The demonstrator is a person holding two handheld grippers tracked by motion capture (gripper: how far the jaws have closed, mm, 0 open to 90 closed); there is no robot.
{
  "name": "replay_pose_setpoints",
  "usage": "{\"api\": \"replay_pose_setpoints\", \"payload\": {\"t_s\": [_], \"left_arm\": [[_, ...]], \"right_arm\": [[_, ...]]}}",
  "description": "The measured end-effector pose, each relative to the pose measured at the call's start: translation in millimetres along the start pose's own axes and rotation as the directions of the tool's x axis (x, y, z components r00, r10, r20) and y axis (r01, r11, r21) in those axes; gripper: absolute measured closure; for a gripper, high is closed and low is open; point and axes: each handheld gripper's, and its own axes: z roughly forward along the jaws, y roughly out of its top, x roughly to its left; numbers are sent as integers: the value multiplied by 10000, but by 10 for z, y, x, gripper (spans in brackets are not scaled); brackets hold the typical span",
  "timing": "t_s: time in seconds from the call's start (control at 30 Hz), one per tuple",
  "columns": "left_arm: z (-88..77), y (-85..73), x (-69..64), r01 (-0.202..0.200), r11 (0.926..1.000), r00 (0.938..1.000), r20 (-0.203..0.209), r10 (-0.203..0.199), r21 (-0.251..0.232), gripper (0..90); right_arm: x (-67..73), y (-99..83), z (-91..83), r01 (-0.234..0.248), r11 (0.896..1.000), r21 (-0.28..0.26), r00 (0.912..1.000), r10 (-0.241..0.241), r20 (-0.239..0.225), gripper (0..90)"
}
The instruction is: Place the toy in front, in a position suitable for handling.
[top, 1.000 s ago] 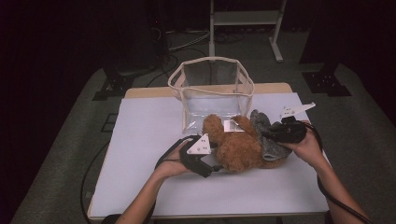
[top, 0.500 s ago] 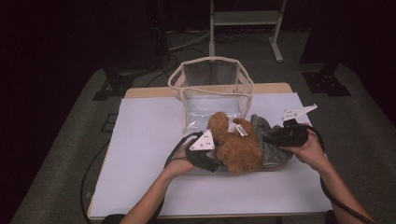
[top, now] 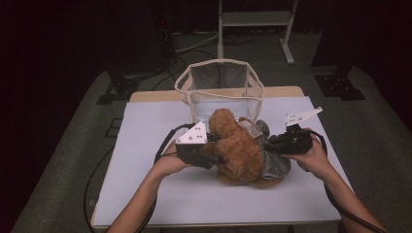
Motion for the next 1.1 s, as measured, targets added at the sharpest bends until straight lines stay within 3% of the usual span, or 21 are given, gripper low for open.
{"api": "replay_pose_setpoints", "payload": {"t_s": [0.07,0.1,0.27,0.33,0.47,0.5,0.53,0.67,0.8,1.1], "left_arm": [[-26,-40,-3,-58,9992,10000,14,57,390,385],[-4,-140,16,67,9982,10000,10,-68,597,377],[59,-372,82,661,9971,9978,4,-662,387,367],[78,-442,112,680,9968,9976,-138,-674,414,368],[84,-456,153,792,9968,9968,-155,-790,83,377],[99,-458,149,739,9971,9972,-125,-736,201,377],[121,-476,144,670,9972,9977,-96,-667,336,358],[119,-566,140,919,9951,9956,-214,-911,370,337],[108,-588,125,774,9958,9967,-266,-762,483,313],[232,-657,97,656,9927,9972,-429,-616,1010,281]], "right_arm": [[27,9,25,68,9999,153,10000,-69,58,822],[16,-12,64,39,9990,438,9998,-47,192,819],[-111,-116,35,-374,9986,383,9984,357,429,814],[-133,-121,-29,-378,9989,288,9981,363,494,814],[-37,8,-65,14,10000,79,9997,-16,243,813],[-3,51,-36,226,9995,209,9993,-232,292,812],[14,89,87,498,9954,813,9976,-536,447,810],[-85,60,180,375,9932,1105,9973,-442,590,810],[-118,21,188,415,9912,1259,9957,-515,770,810],[-247,-149,13,-127,9942,1064,9937,7,1117,809]]}}
